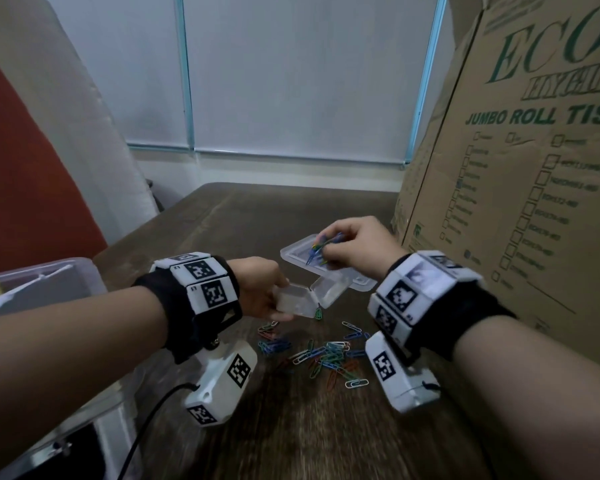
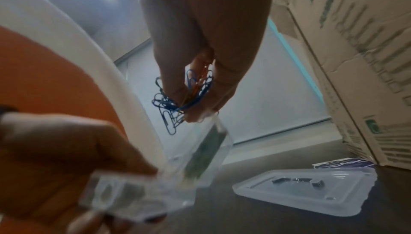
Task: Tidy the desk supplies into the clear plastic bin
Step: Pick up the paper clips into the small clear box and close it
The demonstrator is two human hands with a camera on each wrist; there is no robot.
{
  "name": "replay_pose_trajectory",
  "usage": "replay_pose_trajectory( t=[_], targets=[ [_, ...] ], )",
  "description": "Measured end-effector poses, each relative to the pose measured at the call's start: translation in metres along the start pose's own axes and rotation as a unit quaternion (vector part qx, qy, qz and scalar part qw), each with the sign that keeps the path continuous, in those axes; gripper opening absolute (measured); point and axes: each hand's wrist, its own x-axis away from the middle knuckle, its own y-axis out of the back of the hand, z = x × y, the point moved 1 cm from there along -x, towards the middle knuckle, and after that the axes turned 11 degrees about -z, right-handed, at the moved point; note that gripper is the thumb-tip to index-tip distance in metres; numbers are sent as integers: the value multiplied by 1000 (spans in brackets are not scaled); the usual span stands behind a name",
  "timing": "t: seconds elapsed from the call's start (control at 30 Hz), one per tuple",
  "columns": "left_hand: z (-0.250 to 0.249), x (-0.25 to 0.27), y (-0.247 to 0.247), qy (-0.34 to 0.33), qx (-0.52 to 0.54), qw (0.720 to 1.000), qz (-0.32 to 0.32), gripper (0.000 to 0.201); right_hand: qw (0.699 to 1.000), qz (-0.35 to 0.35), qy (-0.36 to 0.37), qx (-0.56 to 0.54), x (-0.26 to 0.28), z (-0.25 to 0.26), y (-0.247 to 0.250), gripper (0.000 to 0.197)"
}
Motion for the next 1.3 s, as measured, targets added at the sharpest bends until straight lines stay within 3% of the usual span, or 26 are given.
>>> replay_pose_trajectory(
  t=[0.13, 0.27, 0.37, 0.5, 0.6, 0.7, 0.83, 0.97, 1.17, 1.3],
  targets=[
    [1, 3, -2, -10, 8, 1000, 15, 27, 995, 62, -19, 79, 0, -4, -23, 19],
    [1, 4, -1, -11, 18, 999, 24, 28, 982, 155, -18, 102, 5, 4, -18, 26],
    [0, 5, 0, -19, 26, 999, 25, 37, 993, 109, 5, 45, 9, 7, -7, 24],
    [-1, 5, -2, -57, 29, 998, 14, 40, 997, -30, 49, 60, 8, 0, 11, 24],
    [-1, 5, -2, -81, 48, 996, -4, 35, 993, 30, -32, 110, 13, -6, 16, 42],
    [-1, 2, -1, -80, 44, 996, 5, 40, 985, 86, -141, 58, 23, -13, 14, 51],
    [-1, 7, -6, -82, -4, 996, 27, 40, 990, 50, -121, 47, 28, -23, 14, 49],
    [-7, 18, -14, -100, -102, 990, -7, 28, 992, 20, -96, 77, 31, -32, 24, 45],
    [-17, 17, -40, -193, -248, 947, -61, 36, 987, 9, -111, 114, 36, -49, 50, 40],
    [-3, 21, -76, -238, -311, 920, 5, 41, 983, 9, -151, 106, 46, -60, 64, 46]
  ],
)
